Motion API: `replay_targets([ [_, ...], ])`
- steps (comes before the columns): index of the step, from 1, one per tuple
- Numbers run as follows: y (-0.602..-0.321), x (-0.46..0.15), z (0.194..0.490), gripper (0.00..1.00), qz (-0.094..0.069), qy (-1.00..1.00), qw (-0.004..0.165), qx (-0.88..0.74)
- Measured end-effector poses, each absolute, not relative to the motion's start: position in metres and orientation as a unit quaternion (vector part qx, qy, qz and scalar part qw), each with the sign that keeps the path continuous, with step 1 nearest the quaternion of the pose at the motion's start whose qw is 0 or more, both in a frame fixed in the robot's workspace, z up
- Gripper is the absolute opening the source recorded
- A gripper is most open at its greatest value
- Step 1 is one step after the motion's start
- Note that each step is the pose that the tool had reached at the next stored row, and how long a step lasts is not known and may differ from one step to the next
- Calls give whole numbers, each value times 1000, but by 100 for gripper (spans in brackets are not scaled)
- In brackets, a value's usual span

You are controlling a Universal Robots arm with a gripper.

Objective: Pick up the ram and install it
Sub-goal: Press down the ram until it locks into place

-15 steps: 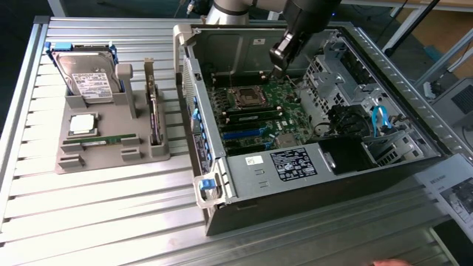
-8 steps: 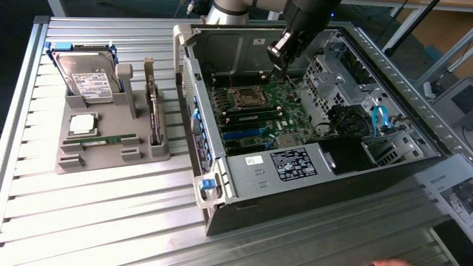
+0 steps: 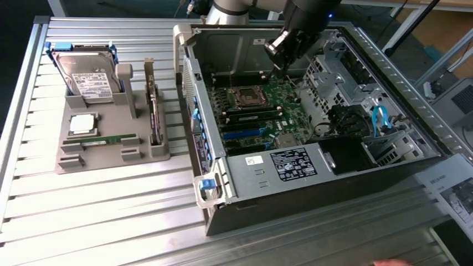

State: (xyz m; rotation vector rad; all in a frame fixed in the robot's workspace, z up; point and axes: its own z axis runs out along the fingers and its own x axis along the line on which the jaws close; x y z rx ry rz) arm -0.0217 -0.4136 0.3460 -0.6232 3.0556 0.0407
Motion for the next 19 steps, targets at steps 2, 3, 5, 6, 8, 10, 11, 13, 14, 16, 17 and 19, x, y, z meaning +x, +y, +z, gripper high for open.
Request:
replay_targets([
  [2,-414,-22,346,10,13,982,12,-186],
  [3,-414,-22,346,10,13,984,12,-178],
  [5,-414,-22,346,10,13,986,12,-164],
  [6,-414,-22,346,10,13,988,12,-156],
  [8,-414,-22,346,10,12,990,12,-141],
  [10,-414,-22,346,10,12,992,12,-124],
  [11,-414,-22,346,10,12,993,13,-117],
  [13,-414,-22,346,10,12,995,13,-100],
  [14,-414,-22,346,10,12,996,13,-92],
  [16,-414,-22,346,10,12,997,13,-77],
  [17,-414,-22,346,10,11,997,13,-69],
  [19,-414,-22,346,10,11,998,13,-54],
])
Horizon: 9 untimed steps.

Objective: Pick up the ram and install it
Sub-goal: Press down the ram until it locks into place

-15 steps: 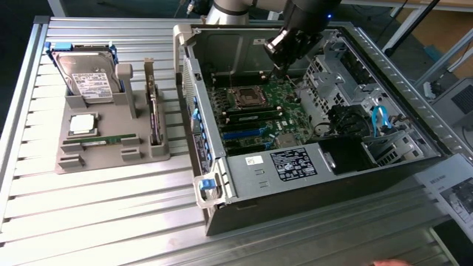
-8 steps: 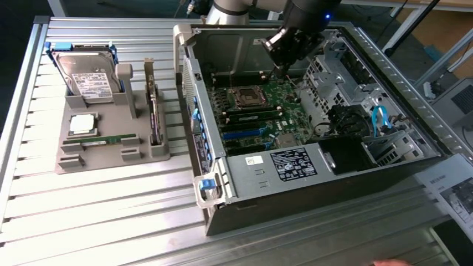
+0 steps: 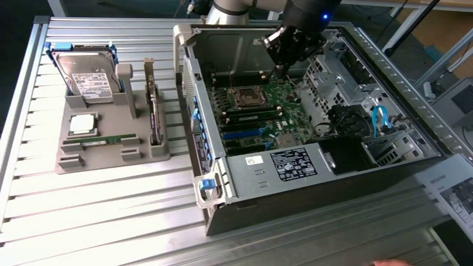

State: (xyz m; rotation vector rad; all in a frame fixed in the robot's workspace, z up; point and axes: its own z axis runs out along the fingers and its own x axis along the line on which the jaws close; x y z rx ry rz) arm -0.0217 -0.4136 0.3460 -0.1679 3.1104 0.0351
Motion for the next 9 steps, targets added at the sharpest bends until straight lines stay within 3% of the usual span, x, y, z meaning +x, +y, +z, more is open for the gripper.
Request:
replay_targets([
  [9,-414,-22,346,10,10,1000,14,9],
])
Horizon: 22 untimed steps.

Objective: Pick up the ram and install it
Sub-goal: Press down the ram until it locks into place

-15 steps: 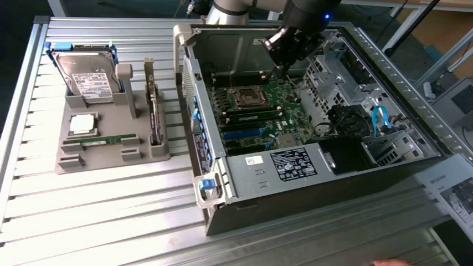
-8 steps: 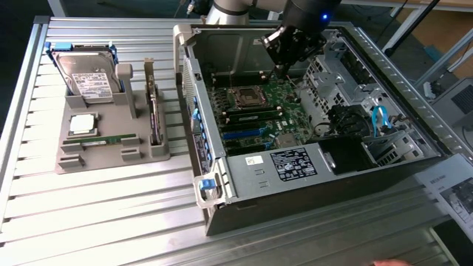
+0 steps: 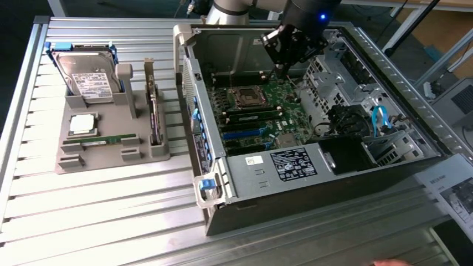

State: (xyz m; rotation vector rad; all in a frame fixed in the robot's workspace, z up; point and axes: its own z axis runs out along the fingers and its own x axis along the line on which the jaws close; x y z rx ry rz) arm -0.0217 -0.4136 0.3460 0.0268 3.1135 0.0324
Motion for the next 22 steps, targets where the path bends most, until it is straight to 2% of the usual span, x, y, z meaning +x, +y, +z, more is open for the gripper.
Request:
replay_targets([
  [22,-413,-20,346,10,8,1000,8,9],
])
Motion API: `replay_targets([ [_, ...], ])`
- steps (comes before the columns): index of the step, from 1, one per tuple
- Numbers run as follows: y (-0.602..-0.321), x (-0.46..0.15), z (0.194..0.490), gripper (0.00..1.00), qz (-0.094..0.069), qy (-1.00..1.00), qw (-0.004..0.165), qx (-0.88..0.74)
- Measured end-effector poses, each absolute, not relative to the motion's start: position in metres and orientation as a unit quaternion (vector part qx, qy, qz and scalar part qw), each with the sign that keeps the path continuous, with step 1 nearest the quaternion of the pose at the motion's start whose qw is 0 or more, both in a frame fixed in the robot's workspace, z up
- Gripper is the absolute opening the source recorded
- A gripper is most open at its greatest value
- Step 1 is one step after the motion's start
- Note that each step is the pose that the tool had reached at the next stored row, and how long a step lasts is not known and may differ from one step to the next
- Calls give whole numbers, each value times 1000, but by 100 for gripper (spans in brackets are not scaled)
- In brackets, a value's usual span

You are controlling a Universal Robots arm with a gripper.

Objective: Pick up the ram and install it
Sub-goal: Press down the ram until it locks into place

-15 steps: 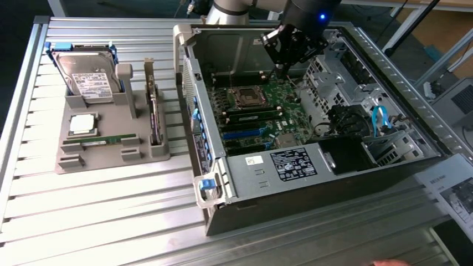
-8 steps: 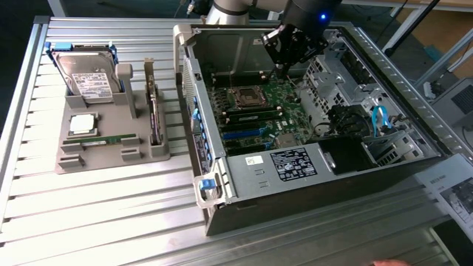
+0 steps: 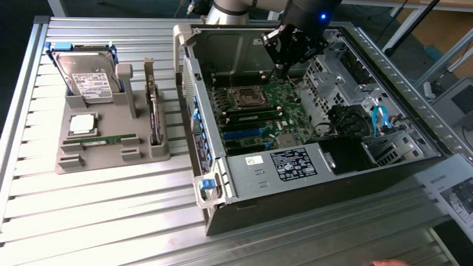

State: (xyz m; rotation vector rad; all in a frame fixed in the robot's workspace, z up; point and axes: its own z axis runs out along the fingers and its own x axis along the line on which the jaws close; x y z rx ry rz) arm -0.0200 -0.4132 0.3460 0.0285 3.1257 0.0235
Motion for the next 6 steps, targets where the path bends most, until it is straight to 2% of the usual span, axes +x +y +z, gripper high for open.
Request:
replay_targets([
  [6,-413,-20,346,10,7,1000,8,9],
])
